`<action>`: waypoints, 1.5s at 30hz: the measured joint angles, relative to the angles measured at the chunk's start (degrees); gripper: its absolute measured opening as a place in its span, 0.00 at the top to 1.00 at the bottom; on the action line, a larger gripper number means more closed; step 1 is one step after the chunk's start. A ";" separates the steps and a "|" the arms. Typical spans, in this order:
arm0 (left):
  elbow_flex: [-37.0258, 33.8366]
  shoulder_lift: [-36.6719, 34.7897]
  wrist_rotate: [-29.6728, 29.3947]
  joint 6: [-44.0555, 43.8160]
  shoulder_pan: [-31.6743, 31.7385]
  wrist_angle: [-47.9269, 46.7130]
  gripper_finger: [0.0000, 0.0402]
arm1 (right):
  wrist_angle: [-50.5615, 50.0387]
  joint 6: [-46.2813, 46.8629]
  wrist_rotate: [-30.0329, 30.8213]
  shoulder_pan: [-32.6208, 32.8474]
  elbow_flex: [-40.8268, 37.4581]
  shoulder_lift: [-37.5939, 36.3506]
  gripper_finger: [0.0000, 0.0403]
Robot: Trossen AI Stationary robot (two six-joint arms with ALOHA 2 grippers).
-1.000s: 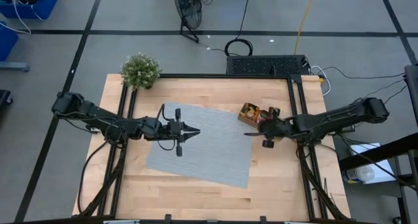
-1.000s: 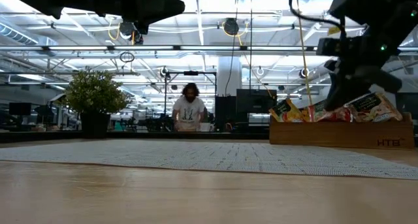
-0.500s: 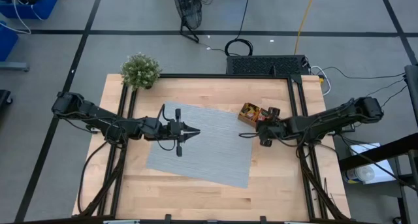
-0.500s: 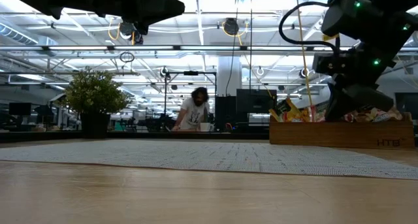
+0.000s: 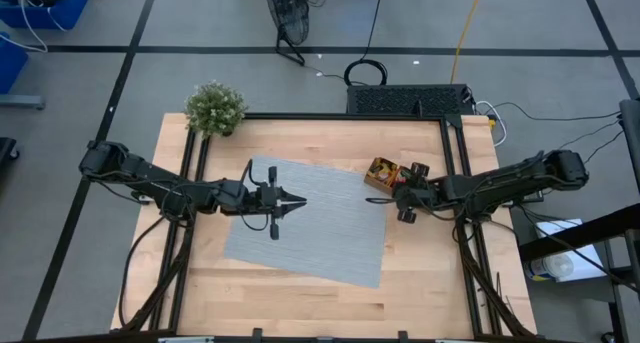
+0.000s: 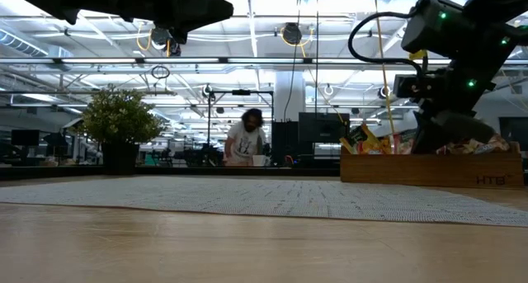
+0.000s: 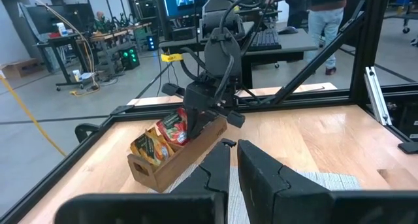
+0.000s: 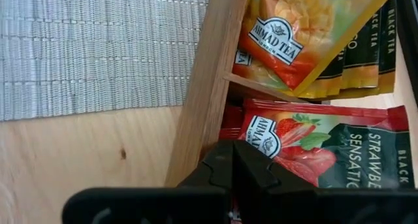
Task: Pick & Place Tea
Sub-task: Put the red tea bag into the middle section of the wooden organizer, then return to Home Position
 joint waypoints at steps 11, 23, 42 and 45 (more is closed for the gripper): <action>0.00 0.00 0.00 -0.09 -0.02 -0.41 0.91 | -0.52 -0.13 0.01 1.67 2.44 -4.55 1.00; -0.96 -12.78 2.29 -1.99 0.01 -17.04 0.91 | 10.46 1.89 -3.04 5.57 -0.96 -24.33 1.00; -31.50 -56.83 5.23 -12.00 0.61 -16.53 0.91 | 34.38 -7.89 -27.94 8.82 -26.43 -58.83 1.00; -31.54 -59.47 6.46 -11.56 0.61 -18.03 0.91 | 39.33 -9.81 -29.82 8.82 -29.65 -62.37 1.00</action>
